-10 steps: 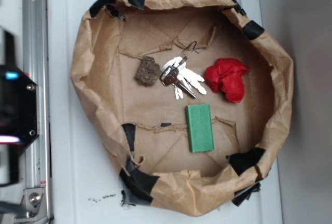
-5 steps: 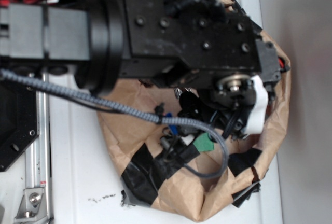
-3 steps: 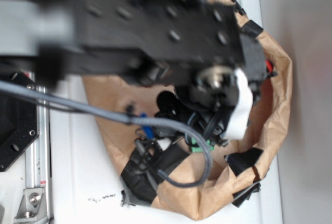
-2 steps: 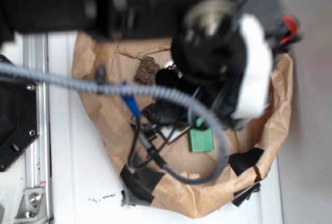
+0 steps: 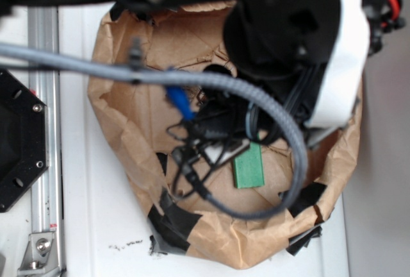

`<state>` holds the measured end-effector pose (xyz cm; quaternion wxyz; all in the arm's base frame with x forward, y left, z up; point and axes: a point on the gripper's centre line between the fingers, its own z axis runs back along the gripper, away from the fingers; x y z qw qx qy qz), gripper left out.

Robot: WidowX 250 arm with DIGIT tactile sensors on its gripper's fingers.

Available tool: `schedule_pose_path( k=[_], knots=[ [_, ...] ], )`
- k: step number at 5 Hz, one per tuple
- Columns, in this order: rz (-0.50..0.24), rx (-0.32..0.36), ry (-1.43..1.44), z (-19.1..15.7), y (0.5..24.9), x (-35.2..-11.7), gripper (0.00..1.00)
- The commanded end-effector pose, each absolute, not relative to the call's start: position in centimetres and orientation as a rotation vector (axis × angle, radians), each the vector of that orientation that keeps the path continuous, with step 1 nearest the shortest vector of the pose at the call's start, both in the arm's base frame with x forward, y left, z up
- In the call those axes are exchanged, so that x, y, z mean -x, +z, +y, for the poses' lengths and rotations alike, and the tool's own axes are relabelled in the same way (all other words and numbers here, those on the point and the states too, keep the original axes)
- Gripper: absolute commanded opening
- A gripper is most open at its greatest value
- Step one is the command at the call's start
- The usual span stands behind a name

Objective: Grab the green block.

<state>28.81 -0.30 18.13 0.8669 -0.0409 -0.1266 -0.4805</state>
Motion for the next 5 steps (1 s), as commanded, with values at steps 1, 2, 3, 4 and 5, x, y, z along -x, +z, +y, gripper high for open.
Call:
schedule_pose_path(
  k=[1,2,3,4,5],
  knots=[
    [-0.277,0.166,-1.268,-4.0,9.6,-29.3,1.00],
    [-0.199,0.133,-1.341,-5.8,5.3,-28.1,1.00],
    [-0.157,0.076,-1.367,-6.3,2.9,-26.9,1.00],
    [-0.104,-0.059,-1.283,-5.6,-0.2,-27.6,0.00],
    [-0.126,-0.059,-1.232,-5.3,0.6,-28.0,0.00]
  ],
)
